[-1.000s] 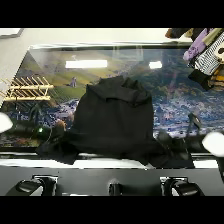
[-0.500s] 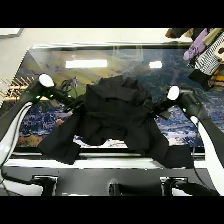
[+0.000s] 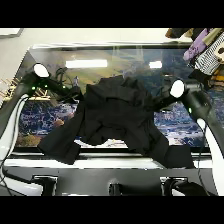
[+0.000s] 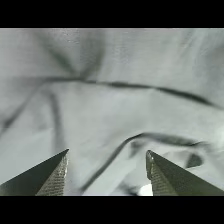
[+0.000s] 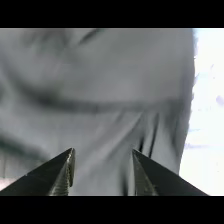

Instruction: Fold the clothes and pants, and hang the long-sleeved shirts on hangers.

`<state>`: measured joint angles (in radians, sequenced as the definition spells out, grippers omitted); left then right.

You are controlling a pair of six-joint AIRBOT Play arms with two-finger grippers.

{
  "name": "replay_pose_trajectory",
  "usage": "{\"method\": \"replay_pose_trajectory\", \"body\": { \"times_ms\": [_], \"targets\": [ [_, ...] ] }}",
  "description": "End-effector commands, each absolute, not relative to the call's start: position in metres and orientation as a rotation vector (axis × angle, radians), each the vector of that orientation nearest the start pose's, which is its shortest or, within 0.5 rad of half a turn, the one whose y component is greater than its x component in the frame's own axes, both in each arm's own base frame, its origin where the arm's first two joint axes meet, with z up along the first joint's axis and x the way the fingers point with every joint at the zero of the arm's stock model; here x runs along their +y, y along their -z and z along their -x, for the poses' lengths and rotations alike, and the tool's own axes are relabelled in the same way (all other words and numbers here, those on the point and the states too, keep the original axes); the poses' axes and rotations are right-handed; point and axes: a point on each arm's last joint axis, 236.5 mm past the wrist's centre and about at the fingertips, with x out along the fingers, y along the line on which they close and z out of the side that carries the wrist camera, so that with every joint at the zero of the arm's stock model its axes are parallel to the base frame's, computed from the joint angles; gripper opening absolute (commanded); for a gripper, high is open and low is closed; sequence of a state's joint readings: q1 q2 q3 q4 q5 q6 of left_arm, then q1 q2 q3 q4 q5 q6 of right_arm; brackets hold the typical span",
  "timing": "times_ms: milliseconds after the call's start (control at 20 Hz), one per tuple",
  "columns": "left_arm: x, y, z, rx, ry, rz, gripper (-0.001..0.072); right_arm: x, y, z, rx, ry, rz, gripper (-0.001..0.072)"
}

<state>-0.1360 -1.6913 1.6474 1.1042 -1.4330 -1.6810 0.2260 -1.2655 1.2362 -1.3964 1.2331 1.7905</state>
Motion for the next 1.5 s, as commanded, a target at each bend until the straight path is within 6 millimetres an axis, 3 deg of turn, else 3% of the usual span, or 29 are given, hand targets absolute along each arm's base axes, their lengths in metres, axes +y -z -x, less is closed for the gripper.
{"method": "replay_pose_trajectory", "body": {
  "times_ms": [0,150,300,450,600,800,950,1000,1050,1100,1200,1450],
  "targets": [
    [-0.130,-0.026,-0.399,1.425,0.289,0.253,0.0559,0.156,-0.049,-0.296,1.311,-0.334,0.009,0.0439],
    [-0.122,-0.003,-0.347,1.450,0.254,0.277,0.0559,0.170,-0.010,-0.239,1.367,-0.392,0.236,0.0460],
    [-0.116,0.016,-0.305,1.516,0.231,0.291,0.0559,0.183,0.017,-0.203,1.389,-0.478,0.434,0.0461],
    [-0.115,0.022,-0.294,1.547,0.228,0.290,0.0559,0.188,0.030,-0.186,1.350,-0.545,0.618,0.0461],
    [-0.115,0.022,-0.294,1.547,0.228,0.290,0.0558,0.183,0.047,-0.176,1.373,-0.551,0.658,0.0461],
    [-0.115,0.022,-0.295,1.546,0.228,0.291,0.0558,0.183,0.071,-0.186,1.338,-0.551,0.697,0.0461],
    [-0.115,0.022,-0.295,1.546,0.228,0.290,0.0559,0.173,0.076,-0.223,1.244,-0.399,0.710,0.0445],
    [-0.115,0.022,-0.295,1.546,0.228,0.290,0.0559,0.167,0.076,-0.231,1.225,-0.336,0.704,0.0331],
    [-0.115,0.022,-0.295,1.546,0.228,0.290,0.0558,0.158,0.075,-0.237,1.221,-0.264,0.693,0.0161],
    [-0.115,0.022,-0.294,1.547,0.228,0.290,0.0558,0.150,0.073,-0.239,1.223,-0.202,0.678,0.0036],
    [-0.115,0.022,-0.294,1.547,0.228,0.291,0.0559,0.137,0.060,-0.244,1.210,-0.093,0.642,0.0030],
    [-0.117,0.021,-0.294,1.549,0.235,0.300,0.0558,0.133,-0.014,-0.262,1.093,0.040,0.452,0.0029]
  ]
}}
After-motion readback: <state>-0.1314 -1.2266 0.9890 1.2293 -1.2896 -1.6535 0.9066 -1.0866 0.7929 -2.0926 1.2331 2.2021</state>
